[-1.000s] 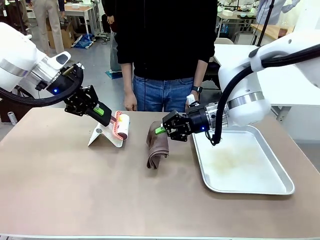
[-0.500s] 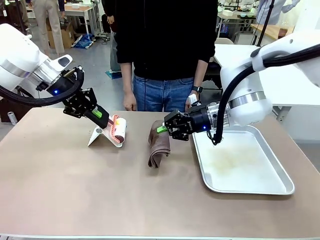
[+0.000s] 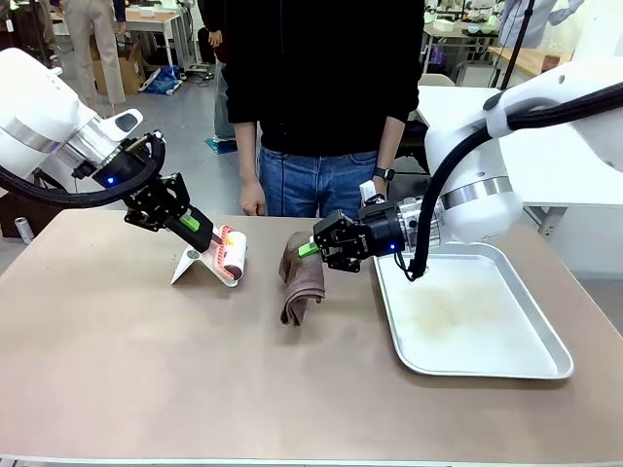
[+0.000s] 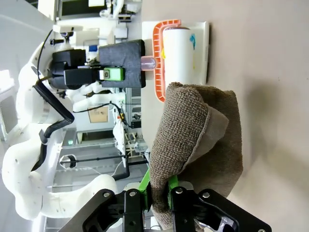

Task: Clean the surface of the table.
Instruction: Return the Lint Roller and towel to their original positions.

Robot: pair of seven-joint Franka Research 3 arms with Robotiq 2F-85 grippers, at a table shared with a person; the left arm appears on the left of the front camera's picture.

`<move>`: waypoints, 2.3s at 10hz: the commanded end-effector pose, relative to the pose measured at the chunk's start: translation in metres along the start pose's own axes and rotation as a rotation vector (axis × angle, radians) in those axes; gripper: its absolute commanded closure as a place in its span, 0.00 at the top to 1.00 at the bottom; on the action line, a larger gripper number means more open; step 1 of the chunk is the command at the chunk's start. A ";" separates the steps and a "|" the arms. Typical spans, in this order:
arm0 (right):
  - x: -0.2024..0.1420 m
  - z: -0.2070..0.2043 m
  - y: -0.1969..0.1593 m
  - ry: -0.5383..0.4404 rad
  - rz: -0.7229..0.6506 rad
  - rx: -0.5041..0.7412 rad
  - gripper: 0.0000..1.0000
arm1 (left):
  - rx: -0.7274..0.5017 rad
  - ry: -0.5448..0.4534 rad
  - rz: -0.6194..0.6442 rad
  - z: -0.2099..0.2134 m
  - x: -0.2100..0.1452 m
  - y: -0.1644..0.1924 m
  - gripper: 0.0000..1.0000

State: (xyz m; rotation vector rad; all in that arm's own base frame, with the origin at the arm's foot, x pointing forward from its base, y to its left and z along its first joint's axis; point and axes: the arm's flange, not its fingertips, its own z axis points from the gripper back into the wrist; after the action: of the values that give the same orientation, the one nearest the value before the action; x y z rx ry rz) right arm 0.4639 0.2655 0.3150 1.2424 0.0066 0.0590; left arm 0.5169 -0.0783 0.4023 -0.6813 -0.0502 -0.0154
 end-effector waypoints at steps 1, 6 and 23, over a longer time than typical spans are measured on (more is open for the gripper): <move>0.009 -0.005 -0.007 -0.027 -0.018 -0.010 0.12 | 0.014 0.015 0.014 0.000 0.005 -0.004 0.22; 0.014 -0.004 -0.017 0.015 -0.109 -0.022 0.12 | 0.055 0.019 -0.041 -0.004 0.005 -0.007 0.22; 0.011 0.003 -0.020 -0.015 -0.064 -0.361 0.12 | 0.108 0.002 0.007 -0.009 0.013 -0.015 0.22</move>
State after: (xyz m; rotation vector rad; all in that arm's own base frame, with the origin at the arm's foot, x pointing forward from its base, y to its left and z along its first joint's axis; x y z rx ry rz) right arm 0.4770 0.2489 0.2856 0.9453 0.0277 -0.0030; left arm 0.5286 -0.0933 0.4003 -0.6062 -0.0373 -0.0295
